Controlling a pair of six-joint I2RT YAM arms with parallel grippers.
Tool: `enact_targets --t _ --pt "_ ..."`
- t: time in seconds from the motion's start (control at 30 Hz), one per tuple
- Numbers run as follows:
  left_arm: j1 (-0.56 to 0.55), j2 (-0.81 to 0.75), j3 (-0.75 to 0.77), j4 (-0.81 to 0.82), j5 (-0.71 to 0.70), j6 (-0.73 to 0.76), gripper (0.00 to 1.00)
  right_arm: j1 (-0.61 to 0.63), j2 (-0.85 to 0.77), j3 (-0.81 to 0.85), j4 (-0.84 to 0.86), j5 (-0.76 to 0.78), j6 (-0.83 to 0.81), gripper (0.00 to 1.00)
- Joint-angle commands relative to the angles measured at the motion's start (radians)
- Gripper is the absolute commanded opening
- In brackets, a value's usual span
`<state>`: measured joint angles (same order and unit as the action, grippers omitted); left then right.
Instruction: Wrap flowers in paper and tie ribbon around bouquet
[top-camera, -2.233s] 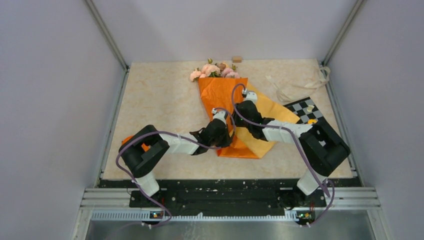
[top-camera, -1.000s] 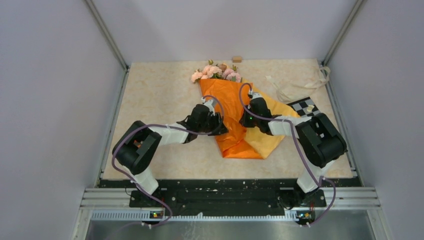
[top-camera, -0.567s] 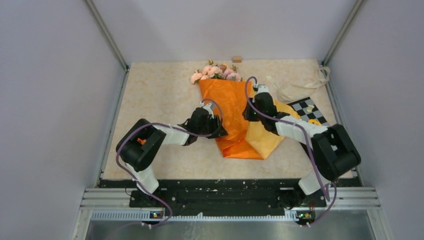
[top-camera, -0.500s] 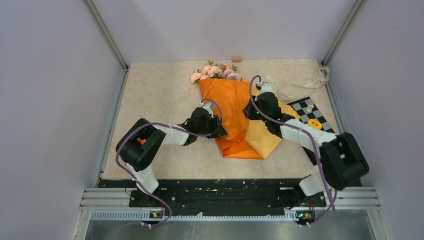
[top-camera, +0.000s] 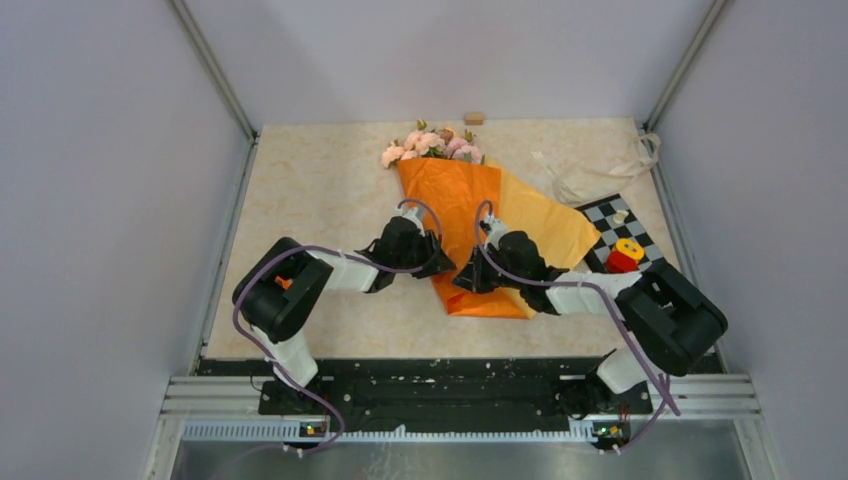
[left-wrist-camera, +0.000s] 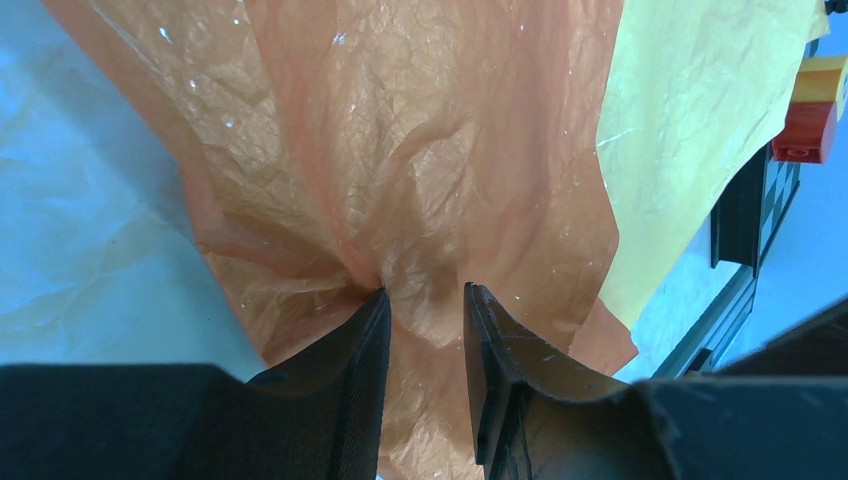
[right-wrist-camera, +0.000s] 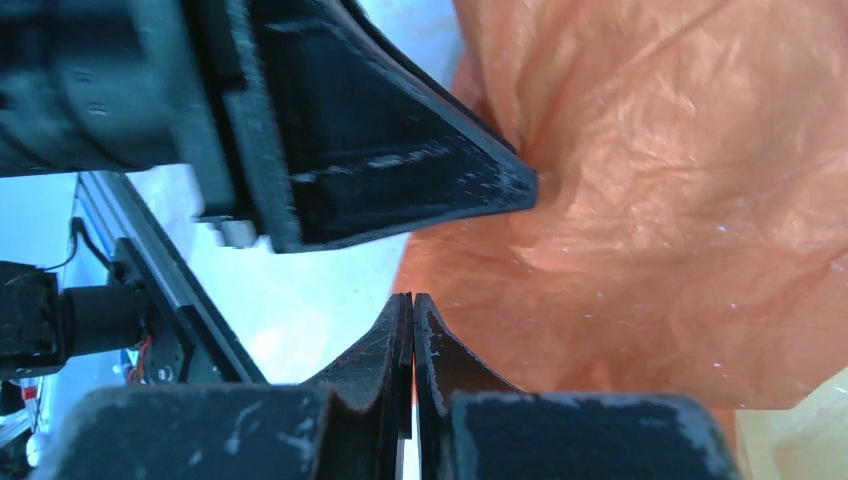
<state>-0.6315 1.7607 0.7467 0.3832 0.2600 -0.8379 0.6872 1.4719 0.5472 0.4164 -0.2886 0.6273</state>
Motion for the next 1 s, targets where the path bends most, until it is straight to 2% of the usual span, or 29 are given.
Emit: enact_targets --t 0.0,0.5,0.73,0.97 --pt "-0.004 0.008 -0.019 0.004 -0.012 -0.023 0.37 0.005 0.072 -0.001 0.114 -0.018 0.033 0.00" --pt "-0.004 -0.009 -0.033 0.011 0.010 -0.053 0.38 0.032 0.237 0.046 0.250 -0.101 0.031 0.00" --pt "-0.003 -0.008 -0.036 0.006 0.004 -0.056 0.38 0.044 0.273 -0.019 0.323 -0.133 0.046 0.00" --pt "0.002 -0.021 -0.005 -0.044 -0.032 -0.016 0.39 0.043 0.226 -0.153 0.293 -0.085 0.012 0.00"
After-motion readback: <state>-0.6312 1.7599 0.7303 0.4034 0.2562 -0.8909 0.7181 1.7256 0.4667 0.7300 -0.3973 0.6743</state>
